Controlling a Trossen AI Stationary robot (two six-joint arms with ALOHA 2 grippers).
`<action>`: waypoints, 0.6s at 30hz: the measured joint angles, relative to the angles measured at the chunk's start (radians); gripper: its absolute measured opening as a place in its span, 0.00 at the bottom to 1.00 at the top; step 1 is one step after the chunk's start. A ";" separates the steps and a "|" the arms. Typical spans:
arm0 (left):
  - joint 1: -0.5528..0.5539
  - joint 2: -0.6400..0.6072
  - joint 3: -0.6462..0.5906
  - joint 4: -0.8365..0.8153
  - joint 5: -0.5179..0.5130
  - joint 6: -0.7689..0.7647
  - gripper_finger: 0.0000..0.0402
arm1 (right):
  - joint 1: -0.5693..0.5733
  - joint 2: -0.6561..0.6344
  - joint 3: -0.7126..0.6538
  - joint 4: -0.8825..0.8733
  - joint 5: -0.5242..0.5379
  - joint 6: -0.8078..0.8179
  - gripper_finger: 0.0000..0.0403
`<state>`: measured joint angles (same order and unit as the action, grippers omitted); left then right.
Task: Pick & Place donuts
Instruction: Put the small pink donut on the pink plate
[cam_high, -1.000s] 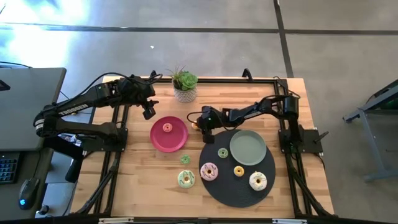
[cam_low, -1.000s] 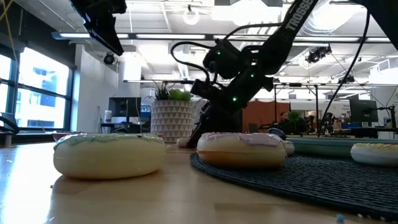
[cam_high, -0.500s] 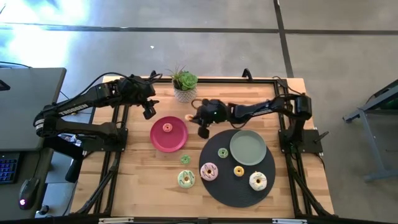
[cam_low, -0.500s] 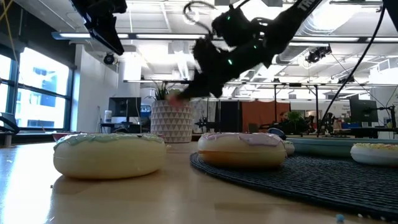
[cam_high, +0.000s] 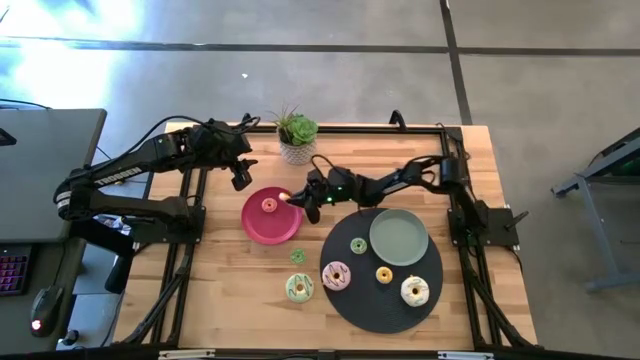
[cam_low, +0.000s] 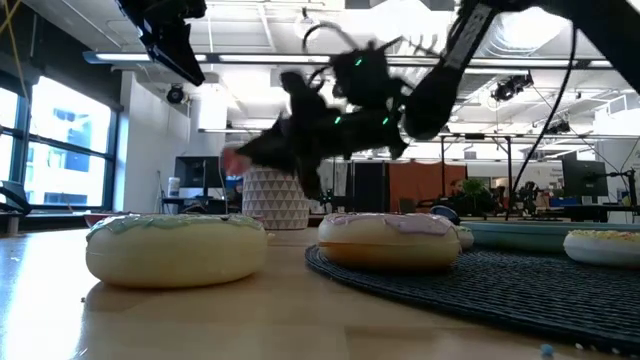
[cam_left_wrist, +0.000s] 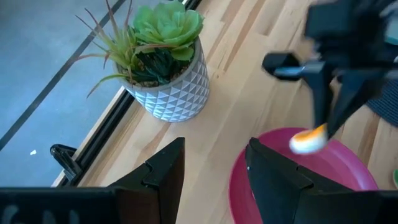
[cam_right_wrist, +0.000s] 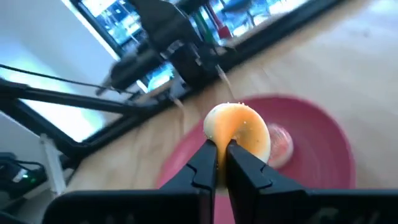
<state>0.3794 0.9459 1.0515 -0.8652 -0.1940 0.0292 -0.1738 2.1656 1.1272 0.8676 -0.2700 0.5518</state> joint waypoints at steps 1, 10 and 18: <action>0.000 0.000 0.000 -0.001 0.000 0.000 0.40 | 0.000 0.029 0.026 -0.010 -0.011 0.010 0.05; 0.000 0.000 0.000 -0.039 0.001 0.000 0.40 | 0.006 0.167 0.263 -0.233 -0.088 0.005 0.05; 0.000 0.000 0.000 -0.054 0.001 0.000 0.40 | 0.012 0.156 0.440 -0.723 0.031 -0.228 0.22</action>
<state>0.3794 0.9459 1.0515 -0.9195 -0.1928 0.0289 -0.1614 2.3211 1.5676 0.1443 -0.2390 0.3241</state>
